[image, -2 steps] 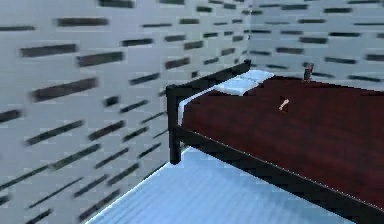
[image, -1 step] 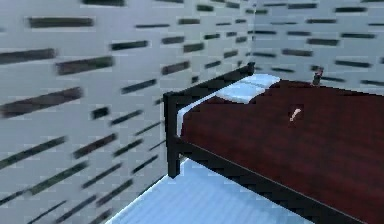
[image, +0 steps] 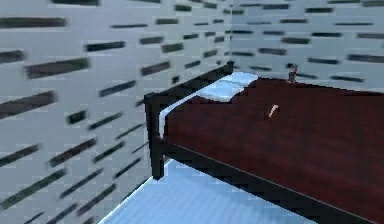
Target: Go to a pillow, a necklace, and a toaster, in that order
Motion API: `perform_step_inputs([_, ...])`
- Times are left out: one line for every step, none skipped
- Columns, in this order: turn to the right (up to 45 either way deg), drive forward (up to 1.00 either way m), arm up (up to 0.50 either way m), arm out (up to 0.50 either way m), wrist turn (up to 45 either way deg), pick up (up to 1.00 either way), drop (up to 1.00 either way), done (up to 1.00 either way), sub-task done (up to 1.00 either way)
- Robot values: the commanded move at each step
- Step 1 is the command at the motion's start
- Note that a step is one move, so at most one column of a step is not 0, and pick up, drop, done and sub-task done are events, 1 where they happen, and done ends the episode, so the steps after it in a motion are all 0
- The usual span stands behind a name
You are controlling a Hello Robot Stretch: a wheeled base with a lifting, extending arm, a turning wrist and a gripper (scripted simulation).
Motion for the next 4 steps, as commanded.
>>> perform_step_inputs([0.0, 0.5, 0.0, 0.0, 0.0, 0.0, 0.0, 0.0, 0.0])
perform_step_inputs([9.0, 0.0, 0.0, 0.0, 0.0, 0.0, 0.0, 0.0, 0.0])
perform_step_inputs([0.0, 0.0, 0.0, 0.0, 0.0, 0.0, 0.0, 0.0, 1.0])
perform_step_inputs([-45.0, 0.0, 0.0, 0.0, 0.0, 0.0, 0.0, 0.0, 0.0])
